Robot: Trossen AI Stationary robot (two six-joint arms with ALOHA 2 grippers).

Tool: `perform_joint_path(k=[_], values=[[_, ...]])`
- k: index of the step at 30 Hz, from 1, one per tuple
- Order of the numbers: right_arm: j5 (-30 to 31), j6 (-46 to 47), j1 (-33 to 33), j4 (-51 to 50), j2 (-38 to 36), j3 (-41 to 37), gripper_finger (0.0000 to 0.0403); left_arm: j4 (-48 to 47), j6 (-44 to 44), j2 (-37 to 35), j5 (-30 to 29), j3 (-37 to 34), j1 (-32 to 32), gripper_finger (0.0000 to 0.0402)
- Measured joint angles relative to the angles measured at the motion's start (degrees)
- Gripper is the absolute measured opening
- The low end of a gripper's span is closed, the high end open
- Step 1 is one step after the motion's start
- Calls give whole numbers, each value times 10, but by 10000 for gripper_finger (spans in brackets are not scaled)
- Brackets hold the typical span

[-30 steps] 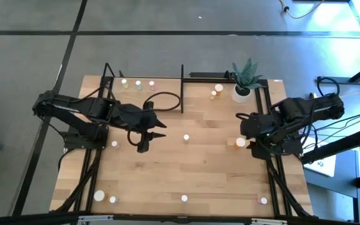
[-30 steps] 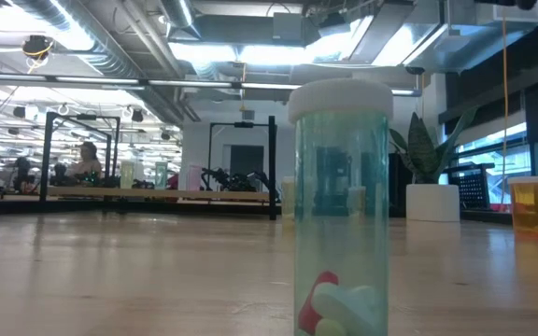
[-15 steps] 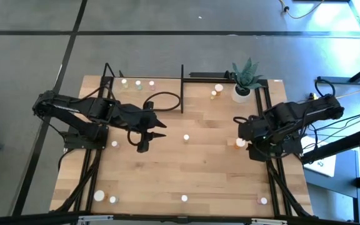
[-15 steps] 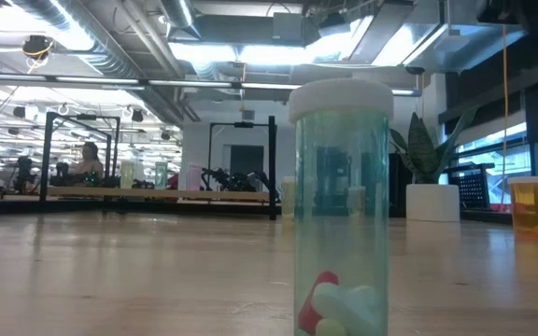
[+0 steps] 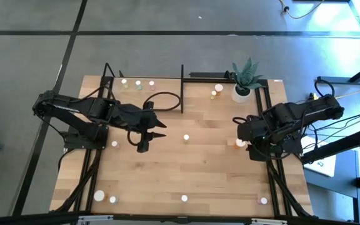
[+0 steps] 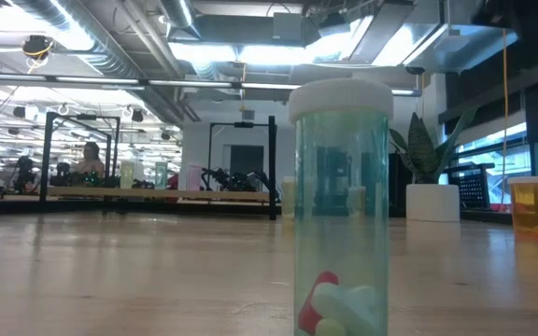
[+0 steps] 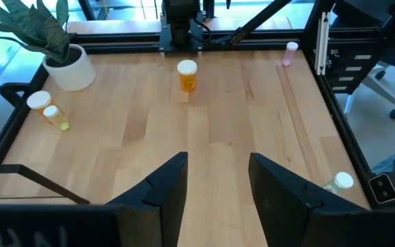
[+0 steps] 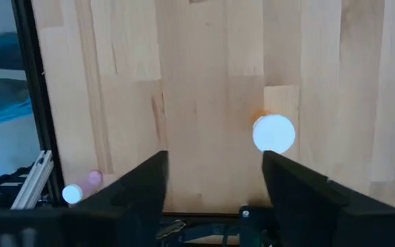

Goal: Pick and place medicine bottles onto shelf by color
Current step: Put the middle orange pill bottle on the shelf

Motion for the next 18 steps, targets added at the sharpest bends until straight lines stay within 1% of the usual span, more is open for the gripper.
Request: perform_joint_path(k=[3,6,11,15,18], values=[[21,-3,0,-5,0,0,285,0,0,0,0,0,0,148],[33,-17,0,-4,0,0,316,0,0,0,0,0,0,148],[33,-37,0,11,-1,-13,325,0,0,0,0,0,0,148],[22,-75,0,52,0,-68,325,0,0,0,0,0,0,148],[23,-85,-4,93,0,-117,322,0,0,0,0,0,0,148]])
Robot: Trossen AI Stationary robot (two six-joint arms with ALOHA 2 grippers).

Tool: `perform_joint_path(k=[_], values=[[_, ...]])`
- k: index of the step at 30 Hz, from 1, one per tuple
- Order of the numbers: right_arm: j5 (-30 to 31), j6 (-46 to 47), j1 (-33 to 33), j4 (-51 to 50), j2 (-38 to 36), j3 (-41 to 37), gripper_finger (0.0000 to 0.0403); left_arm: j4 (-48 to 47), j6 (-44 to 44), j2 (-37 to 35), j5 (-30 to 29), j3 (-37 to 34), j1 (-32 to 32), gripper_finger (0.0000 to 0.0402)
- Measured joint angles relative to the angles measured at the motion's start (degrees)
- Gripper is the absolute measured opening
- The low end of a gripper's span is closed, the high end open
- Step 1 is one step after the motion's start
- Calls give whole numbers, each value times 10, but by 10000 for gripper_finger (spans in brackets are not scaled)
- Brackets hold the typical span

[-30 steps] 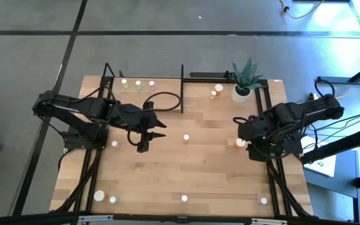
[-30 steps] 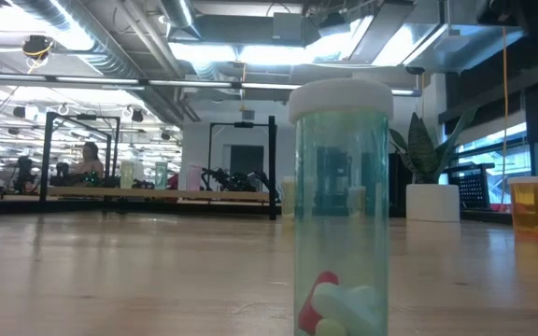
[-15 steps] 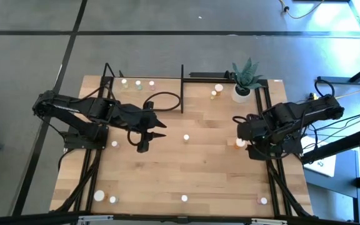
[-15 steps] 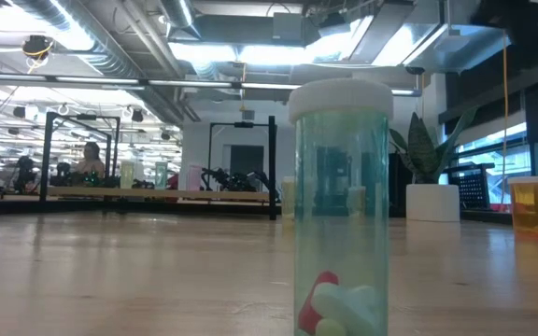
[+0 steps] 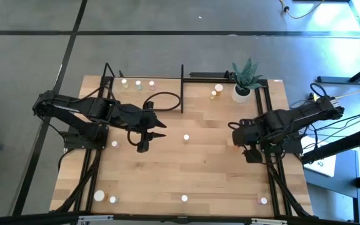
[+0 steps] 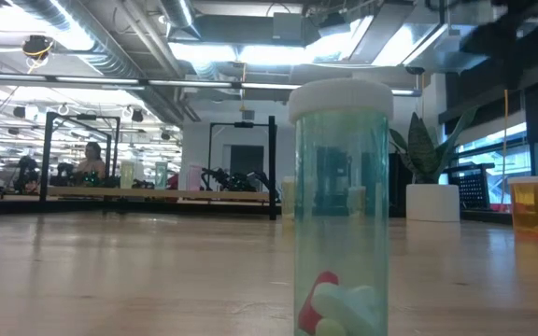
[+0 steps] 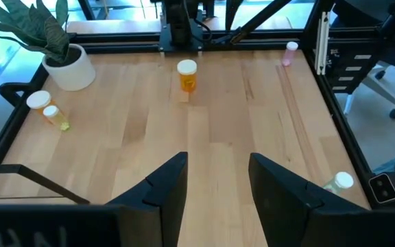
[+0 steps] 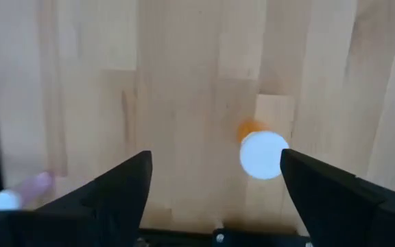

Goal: Pick and place medicine bottles onto shelf by color
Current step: Put the middle orange pill bottle on the shelf

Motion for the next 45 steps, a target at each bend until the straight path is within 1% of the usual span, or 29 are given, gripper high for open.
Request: perform_joint_path(k=[5,9,11,16,19,25,28,32,35,38,41,45], values=[[16,26,-14,50,0,-69,319,0,0,0,0,0,0,148],[34,56,-31,58,0,-112,318,0,0,0,0,0,0,148],[45,62,-41,61,0,-127,318,0,0,0,0,0,0,148],[47,53,-62,93,0,-152,318,0,0,0,0,0,0,148],[37,57,-72,99,0,-157,318,0,0,0,0,0,0,148],[-22,48,-92,108,0,-158,318,0,0,0,0,0,0,148],[-22,26,-97,108,0,-158,318,0,0,0,0,0,0,148],[0,-5,-96,108,0,-159,318,0,0,0,0,0,0,148],[1,5,-96,106,0,-169,318,0,0,0,0,0,0,148],[-26,23,-96,126,0,-172,319,0,0,0,0,0,0,148],[-30,26,-96,126,0,-172,321,0,0,0,0,0,0,148],[-29,25,-96,100,0,-172,321,0,0,0,0,0,0,148]])
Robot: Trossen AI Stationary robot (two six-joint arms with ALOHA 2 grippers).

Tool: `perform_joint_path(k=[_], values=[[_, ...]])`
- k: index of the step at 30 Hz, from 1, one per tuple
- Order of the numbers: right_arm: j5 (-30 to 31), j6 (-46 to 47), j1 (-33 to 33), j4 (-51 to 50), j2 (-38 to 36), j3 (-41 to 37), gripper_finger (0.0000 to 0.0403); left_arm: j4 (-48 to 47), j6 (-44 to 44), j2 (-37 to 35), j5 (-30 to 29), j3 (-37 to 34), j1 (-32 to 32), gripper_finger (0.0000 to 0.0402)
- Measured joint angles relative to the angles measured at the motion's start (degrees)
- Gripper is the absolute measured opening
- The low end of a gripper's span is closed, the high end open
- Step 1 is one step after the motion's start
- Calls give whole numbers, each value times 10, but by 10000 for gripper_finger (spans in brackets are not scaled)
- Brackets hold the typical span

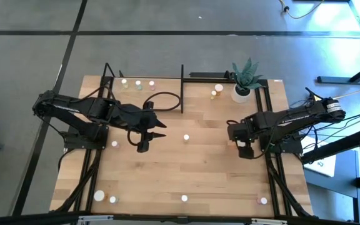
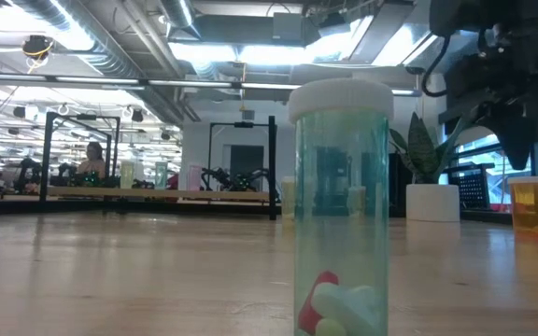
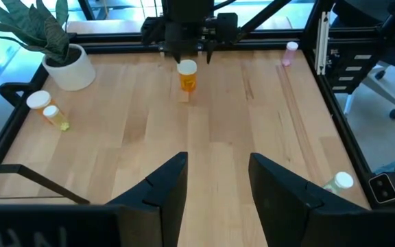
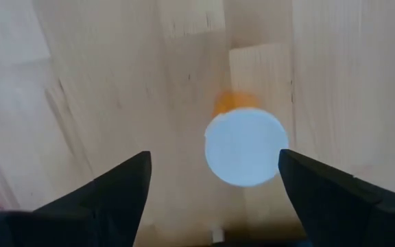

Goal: Pick and place medicine bottles onto shelf by color
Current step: Put the middle orange pill bottle on the shelf

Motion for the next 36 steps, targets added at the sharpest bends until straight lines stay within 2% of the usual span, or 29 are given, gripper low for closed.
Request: perform_joint_path(k=[15,20,23,27,36], values=[[0,-15,0,-14,0,0,321,0,15,0,0,0,0,148],[17,-19,0,-13,0,0,321,0,17,0,0,0,0,148],[17,-17,0,-12,0,0,321,2,45,0,-24,0,4,148],[30,-16,0,-4,0,0,321,0,13,0,-59,0,5,148],[40,-17,0,-4,0,0,321,0,11,0,-63,0,5,148]])
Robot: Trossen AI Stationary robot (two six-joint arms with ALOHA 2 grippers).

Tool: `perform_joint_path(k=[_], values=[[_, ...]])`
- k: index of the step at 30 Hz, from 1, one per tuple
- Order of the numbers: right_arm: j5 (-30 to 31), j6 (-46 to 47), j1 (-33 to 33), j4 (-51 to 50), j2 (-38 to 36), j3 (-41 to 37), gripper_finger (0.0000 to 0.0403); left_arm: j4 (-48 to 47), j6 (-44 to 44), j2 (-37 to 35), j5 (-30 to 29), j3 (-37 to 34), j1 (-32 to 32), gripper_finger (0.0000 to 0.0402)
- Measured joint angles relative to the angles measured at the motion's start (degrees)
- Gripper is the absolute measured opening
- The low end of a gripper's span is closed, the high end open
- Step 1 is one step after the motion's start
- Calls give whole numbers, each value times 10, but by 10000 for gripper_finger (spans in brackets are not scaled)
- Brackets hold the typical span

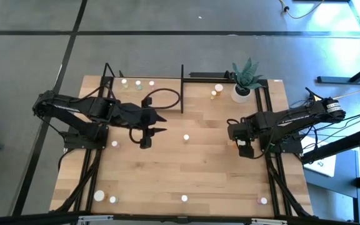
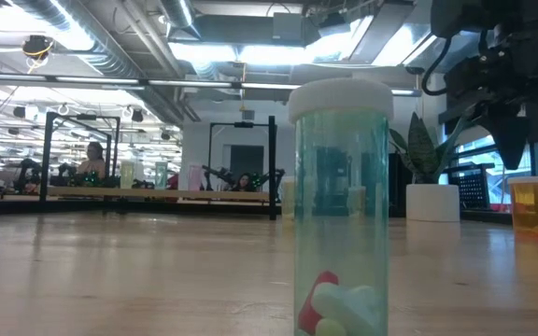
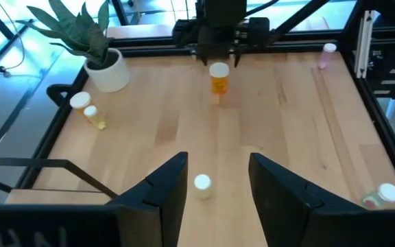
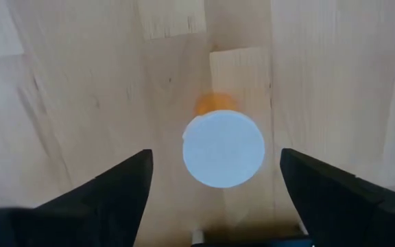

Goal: Pick and place medicine bottles onto shelf by color
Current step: Put the middle orange pill bottle on the shelf

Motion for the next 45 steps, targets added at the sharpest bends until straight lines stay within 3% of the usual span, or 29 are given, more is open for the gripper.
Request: perform_joint_path(k=[14,39,45], values=[[1,-15,0,5,6,0,321,0,0,0,0,0,0,148],[16,-31,0,11,119,0,321,-1,0,0,0,0,0,148],[16,-30,0,25,133,0,291,-1,0,0,0,0,0,148]])
